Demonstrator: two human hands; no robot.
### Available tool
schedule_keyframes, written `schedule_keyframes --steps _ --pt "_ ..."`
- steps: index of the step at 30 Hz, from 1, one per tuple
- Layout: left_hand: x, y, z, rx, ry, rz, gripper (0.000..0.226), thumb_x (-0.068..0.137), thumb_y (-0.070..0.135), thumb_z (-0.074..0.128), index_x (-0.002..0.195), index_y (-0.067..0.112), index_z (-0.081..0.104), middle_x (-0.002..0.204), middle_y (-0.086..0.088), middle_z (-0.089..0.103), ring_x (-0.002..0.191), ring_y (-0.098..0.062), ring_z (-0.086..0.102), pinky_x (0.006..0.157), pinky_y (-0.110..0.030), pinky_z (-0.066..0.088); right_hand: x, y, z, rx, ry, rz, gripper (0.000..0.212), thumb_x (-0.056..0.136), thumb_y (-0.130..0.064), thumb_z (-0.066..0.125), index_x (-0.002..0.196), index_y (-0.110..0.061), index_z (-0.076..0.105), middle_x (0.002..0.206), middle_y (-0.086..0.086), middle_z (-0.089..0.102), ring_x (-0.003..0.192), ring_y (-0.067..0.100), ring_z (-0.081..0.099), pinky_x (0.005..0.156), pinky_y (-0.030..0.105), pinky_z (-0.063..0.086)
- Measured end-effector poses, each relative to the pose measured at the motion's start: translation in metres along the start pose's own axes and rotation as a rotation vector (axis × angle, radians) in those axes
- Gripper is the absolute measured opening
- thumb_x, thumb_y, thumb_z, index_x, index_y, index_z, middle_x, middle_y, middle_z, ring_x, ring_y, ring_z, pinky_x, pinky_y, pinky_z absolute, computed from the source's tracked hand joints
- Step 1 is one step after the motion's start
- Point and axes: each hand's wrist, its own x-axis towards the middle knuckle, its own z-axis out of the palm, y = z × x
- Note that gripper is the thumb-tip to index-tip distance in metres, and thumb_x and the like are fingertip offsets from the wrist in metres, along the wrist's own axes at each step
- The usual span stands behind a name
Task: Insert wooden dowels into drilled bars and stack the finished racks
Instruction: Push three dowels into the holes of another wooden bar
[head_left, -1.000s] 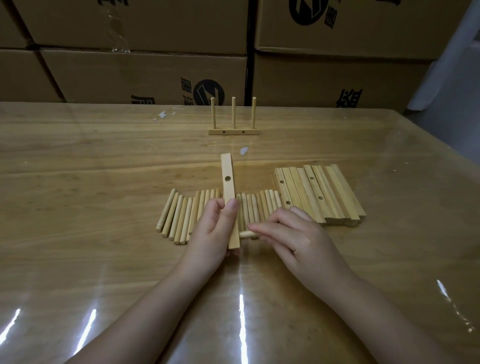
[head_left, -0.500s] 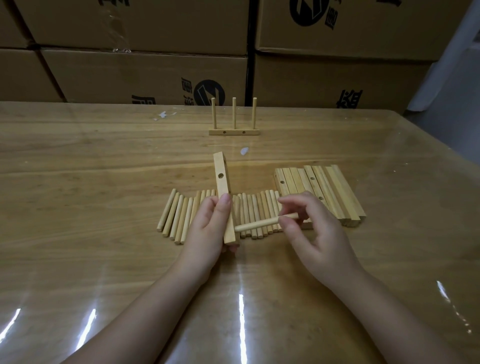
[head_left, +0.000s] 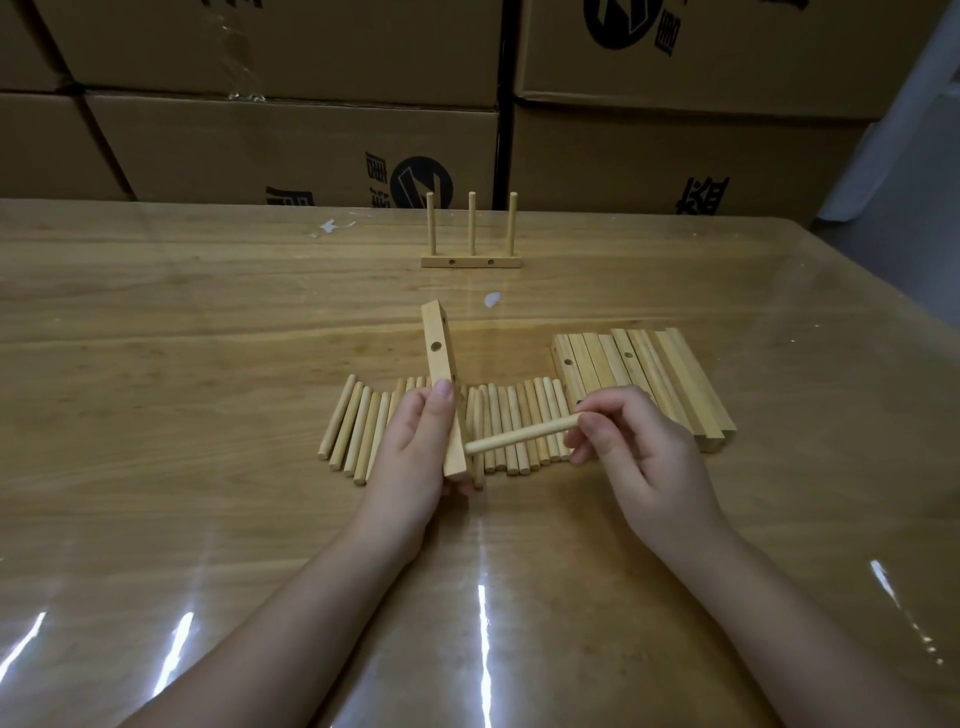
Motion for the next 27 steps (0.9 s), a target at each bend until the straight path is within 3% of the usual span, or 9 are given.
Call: schedule_keyframes --steps 5,10,16,21,27 --pt "-0.0007 0.0001 0.0002 0.03 -0.023 0.003 0.045 0.079 0.056 0.044 0.094 0.016 0.056 0.055 0.011 0.059 0.043 -0.004 0.054 0.037 -0.016 0.04 0.0009 -0.0005 -0.0006 -0.036 -0.002 0.016 0.011 0.094 -0.019 0.047 0.091 -0.015 0.057 0.073 -0.005 0.063 0.068 0.005 0.063 0.066 0.015 0.049" --pt "0.0003 -0.0023 -0.0005 0.046 -0.022 0.007 0.041 0.079 0.056 0.045 0.089 0.018 0.056 0.055 0.009 0.058 0.044 -0.003 0.055 0.037 -0.016 0.04 0.002 -0.0003 -0.0018 -0.115 -0.016 -0.026 0.024 0.094 -0.027 0.04 0.09 -0.011 0.057 0.072 -0.006 0.061 0.066 0.006 0.06 0.063 0.018 0.049" --pt "0.0019 -0.006 -0.0017 0.066 -0.022 0.028 0.037 0.08 0.058 0.045 0.085 0.023 0.056 0.06 0.005 0.058 0.045 -0.004 0.055 0.037 -0.016 0.04 0.0007 0.0008 0.0021 -0.189 -0.059 -0.041 0.021 0.096 -0.03 0.032 0.087 -0.022 0.049 0.071 -0.007 0.056 0.065 0.009 0.054 0.059 0.025 0.044" --pt "0.003 -0.0077 -0.0026 0.069 -0.032 0.02 0.04 0.08 0.059 0.045 0.09 0.022 0.058 0.06 0.011 0.059 0.048 -0.003 0.056 0.04 -0.019 0.044 0.0016 -0.0004 0.0007 -0.216 -0.09 -0.034 0.022 0.096 -0.034 0.029 0.084 -0.025 0.045 0.067 -0.007 0.051 0.063 0.009 0.048 0.055 0.014 0.036" --pt "0.0031 -0.0087 -0.0036 0.085 -0.04 0.029 0.037 0.08 0.059 0.046 0.089 0.026 0.058 0.061 0.011 0.059 0.05 -0.005 0.056 0.041 -0.02 0.044 0.0017 -0.0038 0.0001 -0.215 -0.096 -0.048 0.023 0.095 -0.034 0.03 0.082 -0.024 0.045 0.062 -0.011 0.046 0.06 0.007 0.045 0.054 0.012 0.033"
